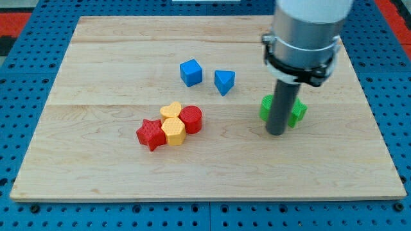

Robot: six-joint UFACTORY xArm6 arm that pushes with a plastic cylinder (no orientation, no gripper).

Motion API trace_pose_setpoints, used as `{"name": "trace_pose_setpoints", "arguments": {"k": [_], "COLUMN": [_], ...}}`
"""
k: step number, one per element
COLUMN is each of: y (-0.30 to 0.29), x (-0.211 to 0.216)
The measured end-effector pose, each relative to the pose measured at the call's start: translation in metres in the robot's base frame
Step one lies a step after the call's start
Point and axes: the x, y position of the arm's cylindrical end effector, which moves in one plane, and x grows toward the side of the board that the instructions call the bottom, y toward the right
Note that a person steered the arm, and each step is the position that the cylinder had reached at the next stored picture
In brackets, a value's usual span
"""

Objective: Push the green circle closer to the blue triangle

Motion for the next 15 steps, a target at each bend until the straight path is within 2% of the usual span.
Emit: {"name": "trace_pose_setpoints", "arguments": {"k": [3,5,8,10,15], "y": [0.001,-0.031,-0.040,-0.066,-0.049], "x": [-0.043,-0.066,-0.059,-0.056,-0.082]}}
